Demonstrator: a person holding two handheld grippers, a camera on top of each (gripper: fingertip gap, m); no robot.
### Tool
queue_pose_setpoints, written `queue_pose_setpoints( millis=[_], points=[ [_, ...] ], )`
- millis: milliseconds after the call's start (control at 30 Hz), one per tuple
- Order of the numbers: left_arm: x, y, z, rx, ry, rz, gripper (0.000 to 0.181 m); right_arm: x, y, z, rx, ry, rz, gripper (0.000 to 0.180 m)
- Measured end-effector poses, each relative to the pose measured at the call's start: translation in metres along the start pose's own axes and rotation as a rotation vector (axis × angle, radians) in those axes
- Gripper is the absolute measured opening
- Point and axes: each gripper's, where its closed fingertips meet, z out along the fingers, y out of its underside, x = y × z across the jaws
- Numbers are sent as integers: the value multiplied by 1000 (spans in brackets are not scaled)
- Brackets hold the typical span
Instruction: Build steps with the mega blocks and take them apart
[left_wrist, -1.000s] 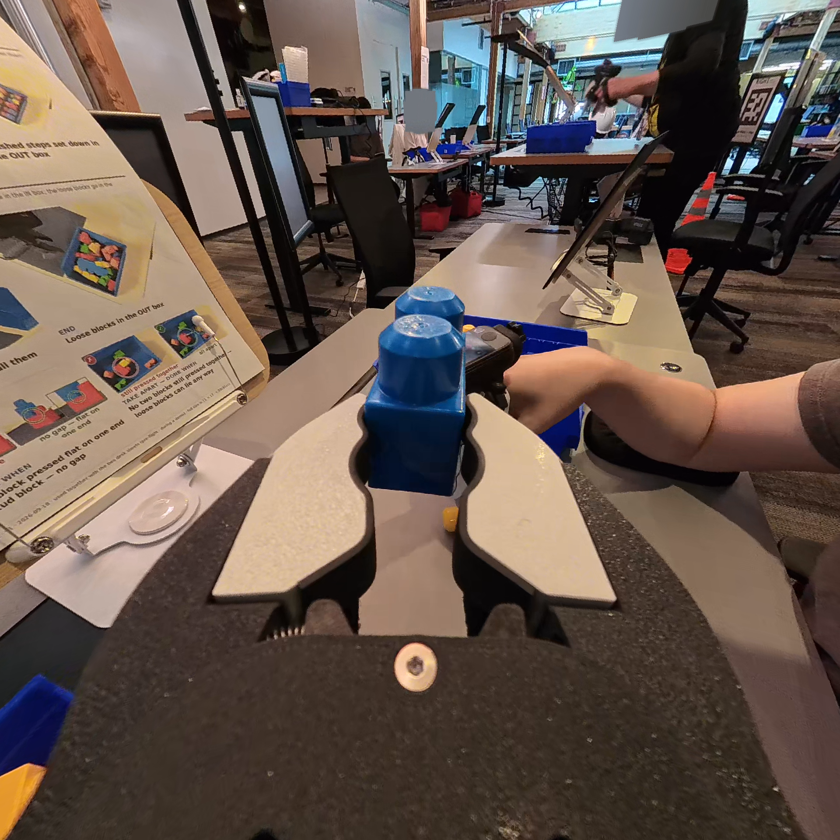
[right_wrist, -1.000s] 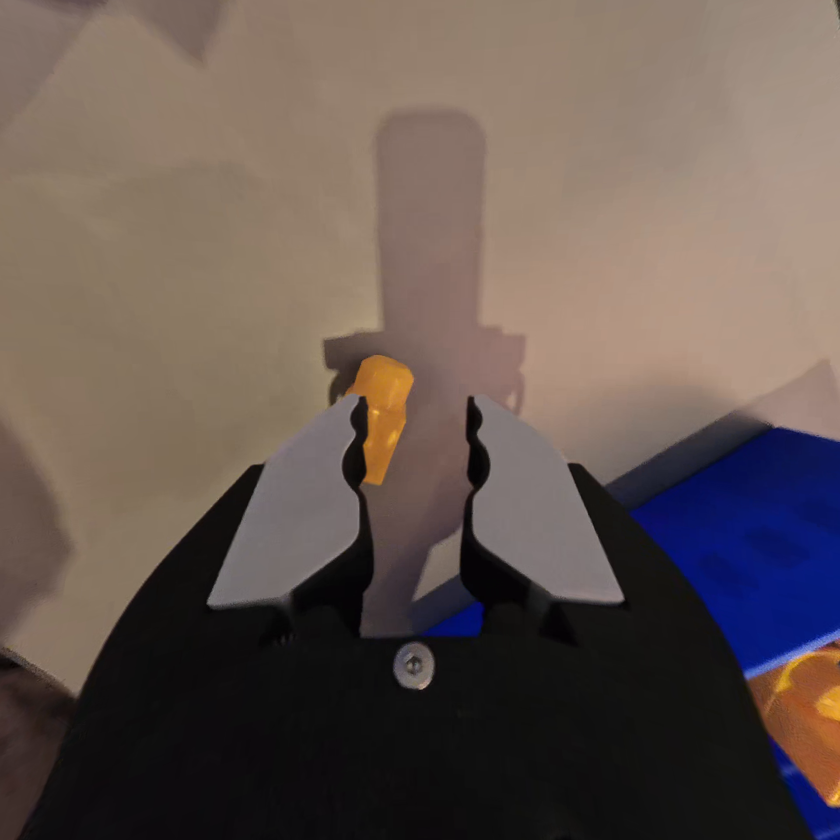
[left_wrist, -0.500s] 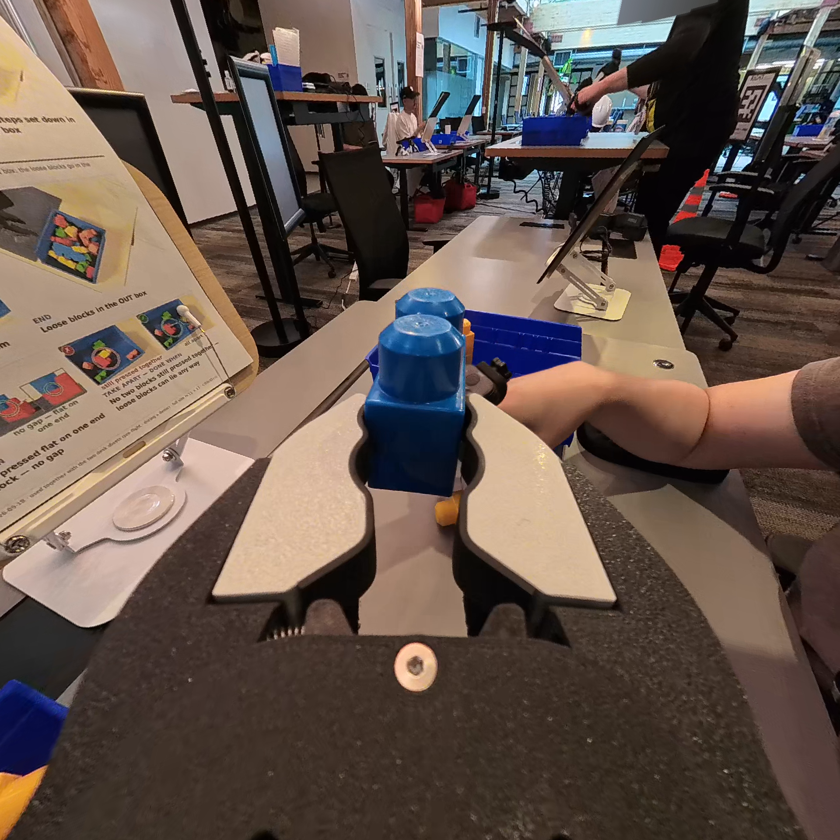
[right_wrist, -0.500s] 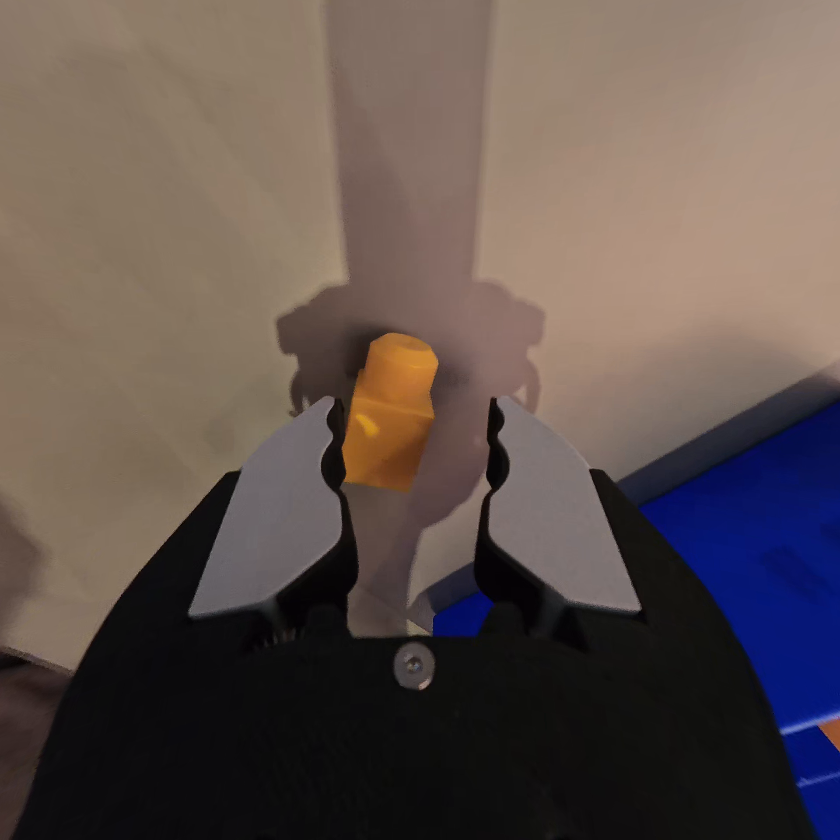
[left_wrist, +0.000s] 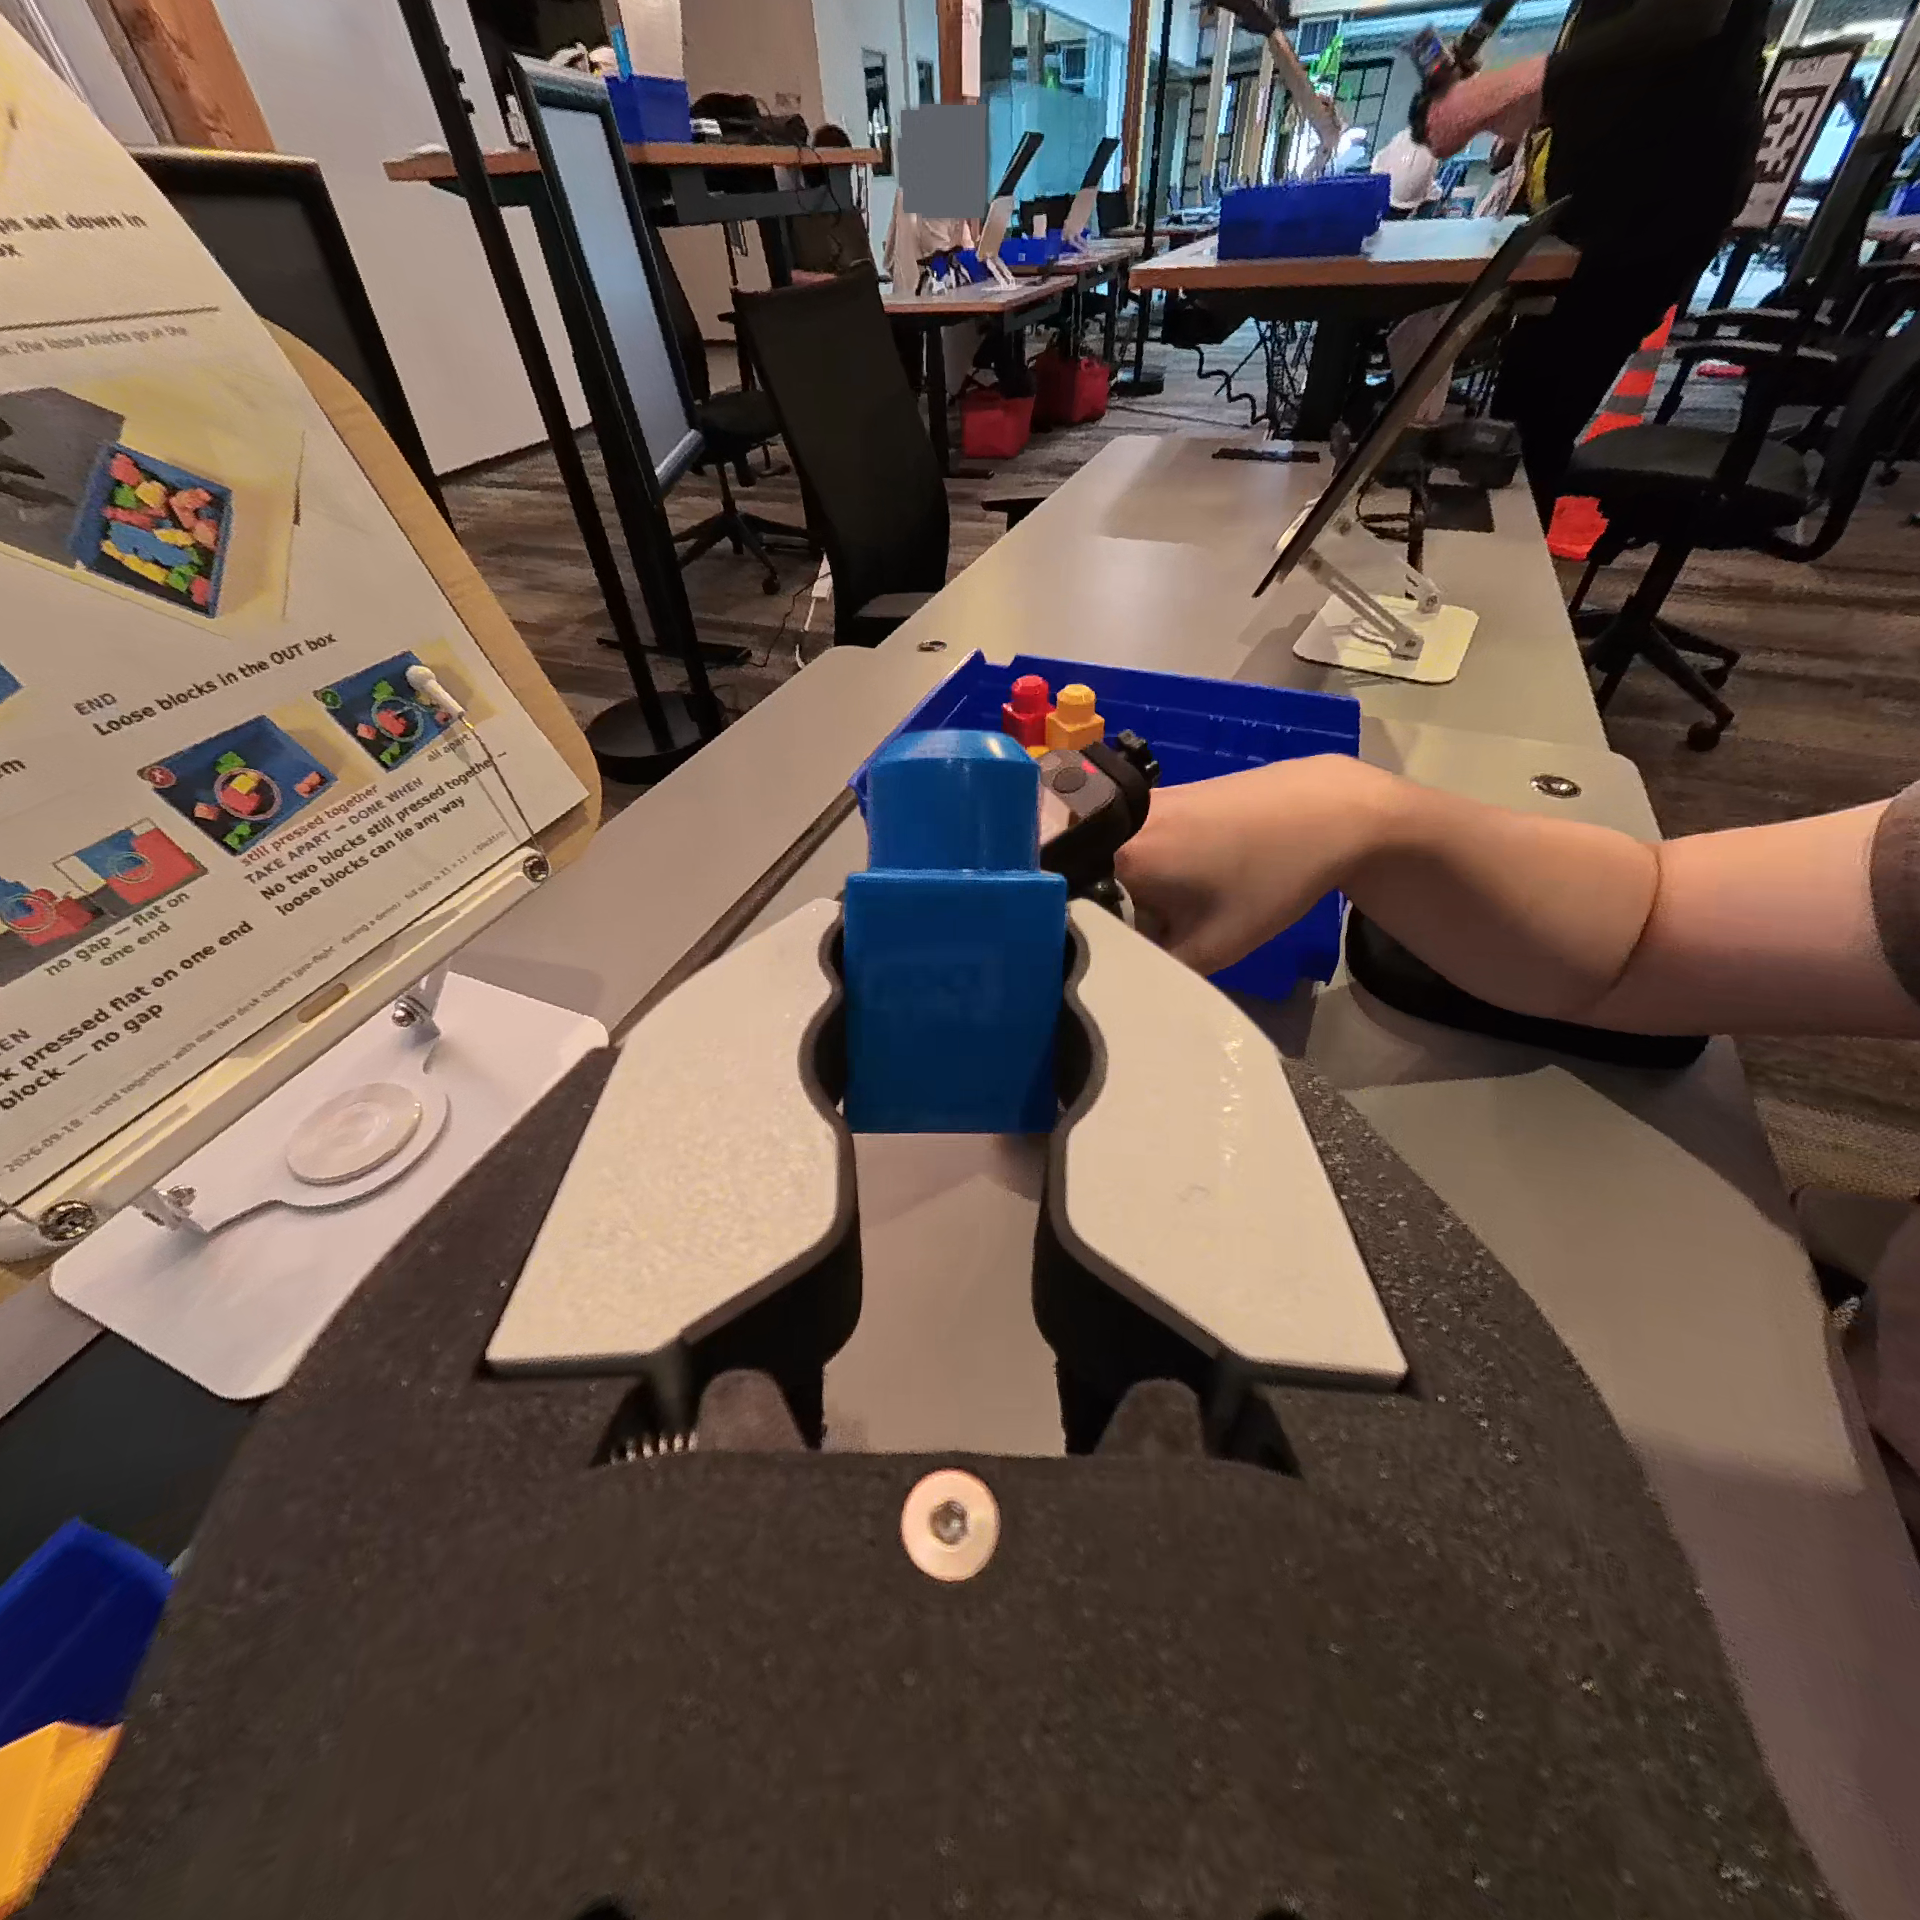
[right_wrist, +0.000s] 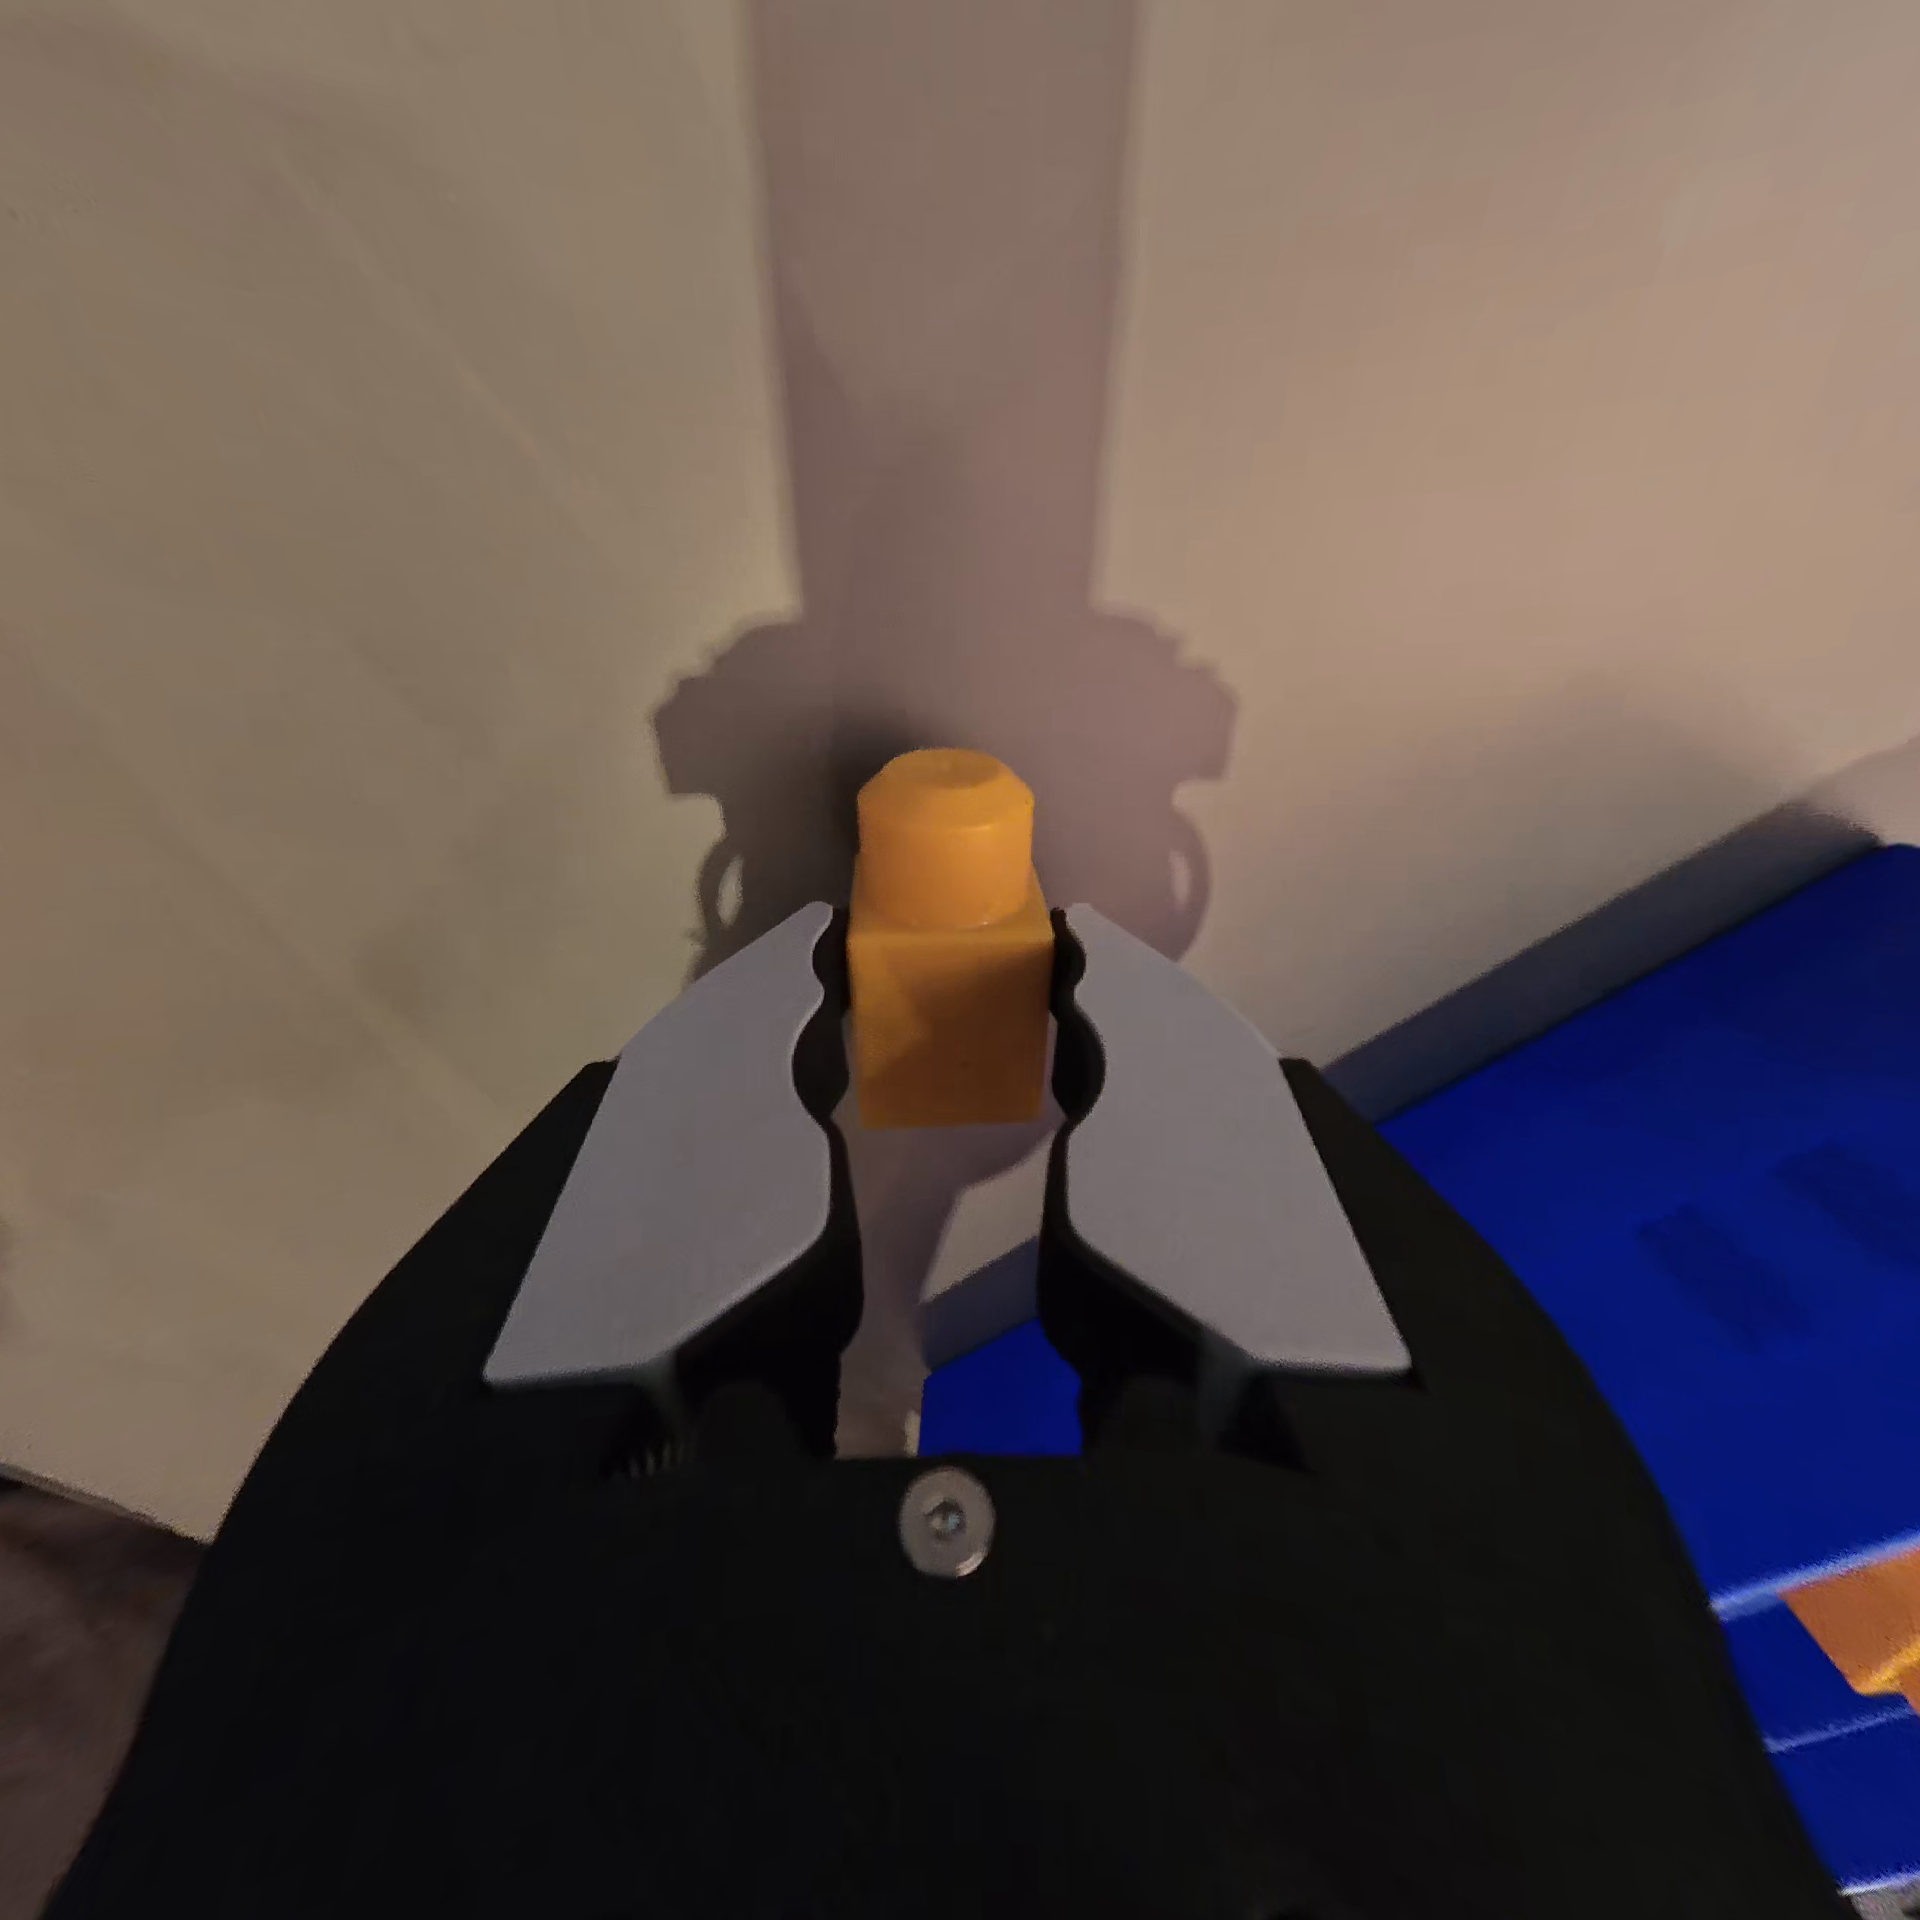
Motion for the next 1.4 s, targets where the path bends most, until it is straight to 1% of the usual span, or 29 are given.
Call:
queue_pose_setpoints(
  millis=[200,333,400,467,500,567,600,667,733,800,833,867,1000,1033,1067,1200,1300,1400],
  points=[
    [2,-1,3,27,22,-25,36,2,2,8,-29,9,-18,37],
    [8,-4,5,53,65,-53,36,-3,5,11,-54,-22,-33,37],
    [10,-7,5,76,88,-76,36,-4,1,3,-6,-44,-32,38],
    [12,-12,5,120,117,-105,36,-5,-6,-15,78,-71,-37,38],
    [15,-15,5,149,139,-126,36,-5,-12,-29,145,-85,-46,39],
    [20,-20,6,206,186,-161,36,-11,-30,-66,348,-140,-70,39],
    [21,-22,8,229,200,-175,36,-19,-42,-90,489,-192,-94,39],
    [24,-23,11,260,219,-190,36,-44,-64,-152,830,-336,-196,39],
    [27,-23,15,276,228,-196,36,-71,-66,-211,1157,-495,-313,39],
    [31,-23,18,281,241,-196,36,-82,-58,-248,1409,-594,-349,56],
    [33,-24,19,288,243,-193,36,-83,-57,-256,1469,-618,-347,60],
    [35,-24,20,289,254,-191,36,-83,-57,-257,1475,-636,-337,61],
    [45,-22,25,280,287,-173,36,-96,-61,-244,1397,-736,-357,60],
    [48,-21,27,269,299,-169,36,-101,-59,-243,1395,-767,-384,53],
    [47,-20,27,265,293,-166,36,-102,-58,-243,1398,-779,-401,37],
    [48,2,34,82,256,-85,36,-94,-56,-239,1370,-659,-430,36],
    [48,6,39,64,218,-30,37,-92,-53,-237,1340,-569,-470,36],
    [51,7,39,61,245,-38,36,-92,-51,-238,1335,-541,-488,36]
  ],
)
